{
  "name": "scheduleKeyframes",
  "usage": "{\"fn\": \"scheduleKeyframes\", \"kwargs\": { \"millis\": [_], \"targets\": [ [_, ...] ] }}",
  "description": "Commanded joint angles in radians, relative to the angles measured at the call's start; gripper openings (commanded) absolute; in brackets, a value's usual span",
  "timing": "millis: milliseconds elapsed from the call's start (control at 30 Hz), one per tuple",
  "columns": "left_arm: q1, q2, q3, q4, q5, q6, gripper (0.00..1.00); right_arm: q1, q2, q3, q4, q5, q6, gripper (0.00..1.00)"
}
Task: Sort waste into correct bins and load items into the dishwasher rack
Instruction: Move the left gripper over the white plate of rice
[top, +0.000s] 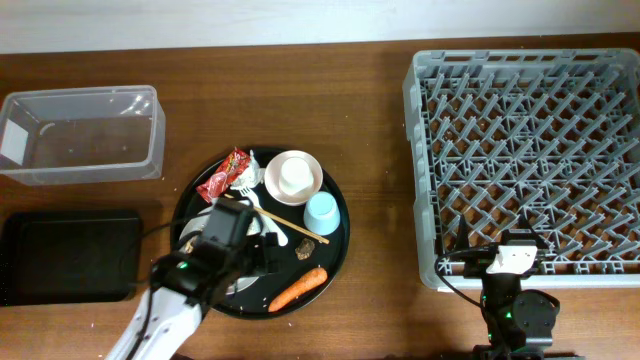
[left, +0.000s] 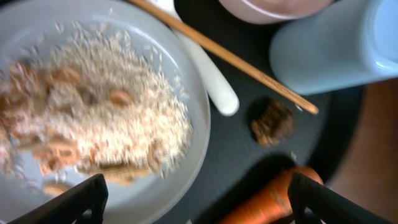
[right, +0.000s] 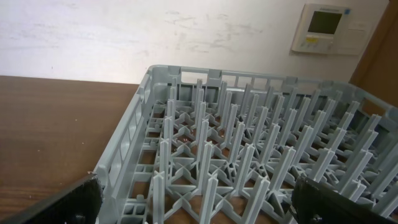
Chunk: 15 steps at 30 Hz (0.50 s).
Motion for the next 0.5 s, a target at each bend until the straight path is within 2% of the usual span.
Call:
{"fn": "scheduleKeyframes", "kwargs": {
  "millis": [0,133,267,367,467],
  "targets": [
    [-0.074,0.138,0.013,0.056,-0.177,-0.02,0.89,-0.007,-0.007,-0.008,-0.003,0.009,-0.006,0.99],
    [-0.146,0.269,0.013,0.142,-0.195,-0.021,0.89,-0.007,-0.007,-0.008,-0.003,0.009,-0.007,0.99],
    [-0.154,0.346,0.013,0.188,-0.195,-0.047,0.76,-0.007,-0.007,-0.008,-0.003,0.009,-0.007,0.99],
    [-0.154,0.37,0.012,0.187,-0.195,-0.048,0.75,-0.007,-0.007,-0.008,-0.003,0.009,-0.007,0.99],
    [-0.154,0.402,0.012,0.194,-0.217,-0.074,0.67,-0.007,-0.007,-0.008,-0.003,0.009,-0.007,0.99]
  ]
}}
